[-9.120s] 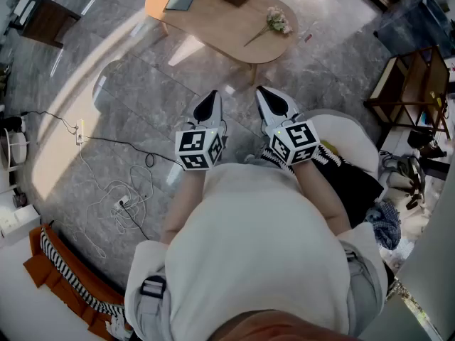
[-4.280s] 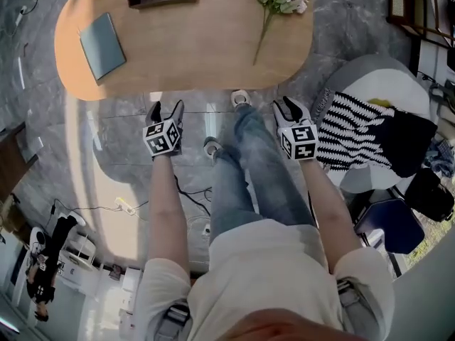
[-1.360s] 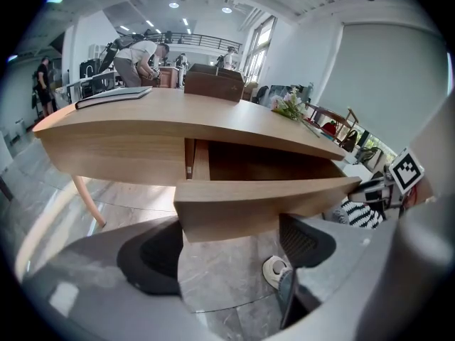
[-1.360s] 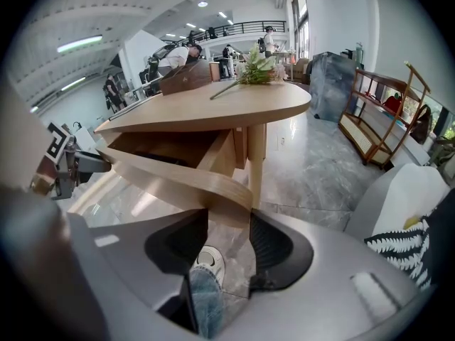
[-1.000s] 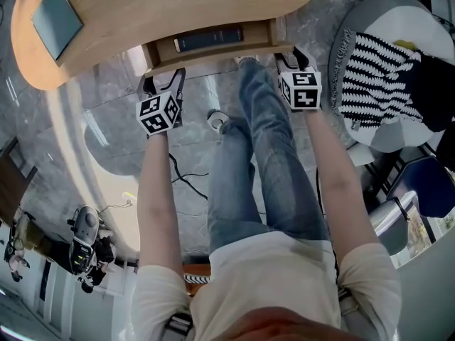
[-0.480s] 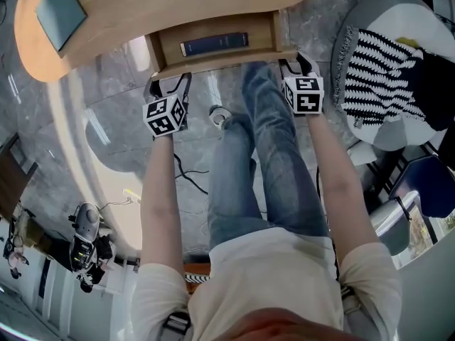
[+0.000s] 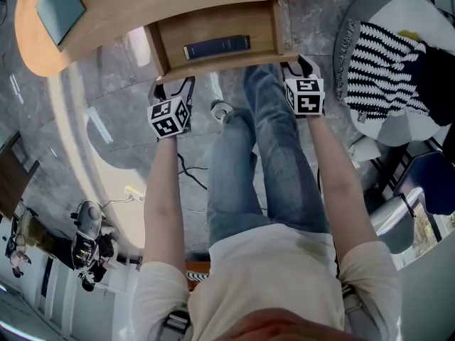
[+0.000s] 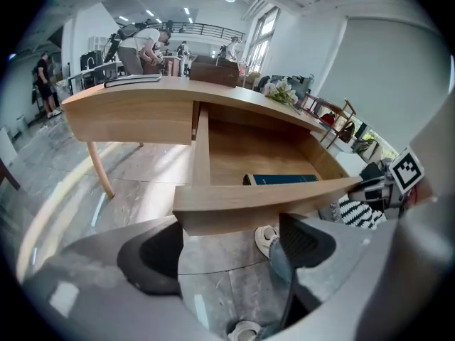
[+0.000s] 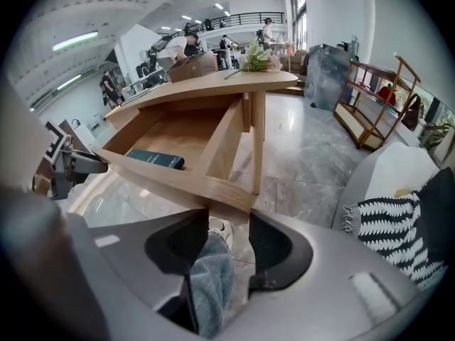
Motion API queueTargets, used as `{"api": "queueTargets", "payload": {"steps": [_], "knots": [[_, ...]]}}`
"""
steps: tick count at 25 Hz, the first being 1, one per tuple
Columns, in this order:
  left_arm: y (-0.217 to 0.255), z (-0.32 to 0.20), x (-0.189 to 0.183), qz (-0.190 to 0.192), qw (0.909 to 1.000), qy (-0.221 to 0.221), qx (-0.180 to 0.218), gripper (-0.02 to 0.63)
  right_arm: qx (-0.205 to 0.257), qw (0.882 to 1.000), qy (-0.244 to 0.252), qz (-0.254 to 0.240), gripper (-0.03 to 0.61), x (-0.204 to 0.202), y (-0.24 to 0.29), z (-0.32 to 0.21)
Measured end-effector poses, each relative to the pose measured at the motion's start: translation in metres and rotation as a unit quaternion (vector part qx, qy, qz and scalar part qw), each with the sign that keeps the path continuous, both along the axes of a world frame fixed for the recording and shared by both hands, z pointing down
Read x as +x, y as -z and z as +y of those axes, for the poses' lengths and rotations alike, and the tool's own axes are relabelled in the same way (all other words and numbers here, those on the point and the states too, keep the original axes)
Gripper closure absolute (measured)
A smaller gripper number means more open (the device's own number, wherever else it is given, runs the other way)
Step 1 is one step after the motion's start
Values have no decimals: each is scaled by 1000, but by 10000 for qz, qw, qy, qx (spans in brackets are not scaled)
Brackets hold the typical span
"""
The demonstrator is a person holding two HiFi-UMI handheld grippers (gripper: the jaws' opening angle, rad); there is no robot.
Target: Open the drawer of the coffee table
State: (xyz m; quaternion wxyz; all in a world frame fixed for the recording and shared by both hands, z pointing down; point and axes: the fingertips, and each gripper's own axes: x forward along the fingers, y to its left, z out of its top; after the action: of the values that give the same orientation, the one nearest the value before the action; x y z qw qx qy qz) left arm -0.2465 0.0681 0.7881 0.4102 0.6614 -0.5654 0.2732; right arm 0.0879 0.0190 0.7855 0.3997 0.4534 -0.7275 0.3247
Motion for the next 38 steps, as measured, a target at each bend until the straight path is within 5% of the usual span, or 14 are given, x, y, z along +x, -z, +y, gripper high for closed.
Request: {"api": "queueTargets", "payload": {"steps": [38], "knots": [[-47, 47, 8, -62, 9955, -204, -924, 184, -768, 9957, -435, 267, 403, 8, -53, 54]]}}
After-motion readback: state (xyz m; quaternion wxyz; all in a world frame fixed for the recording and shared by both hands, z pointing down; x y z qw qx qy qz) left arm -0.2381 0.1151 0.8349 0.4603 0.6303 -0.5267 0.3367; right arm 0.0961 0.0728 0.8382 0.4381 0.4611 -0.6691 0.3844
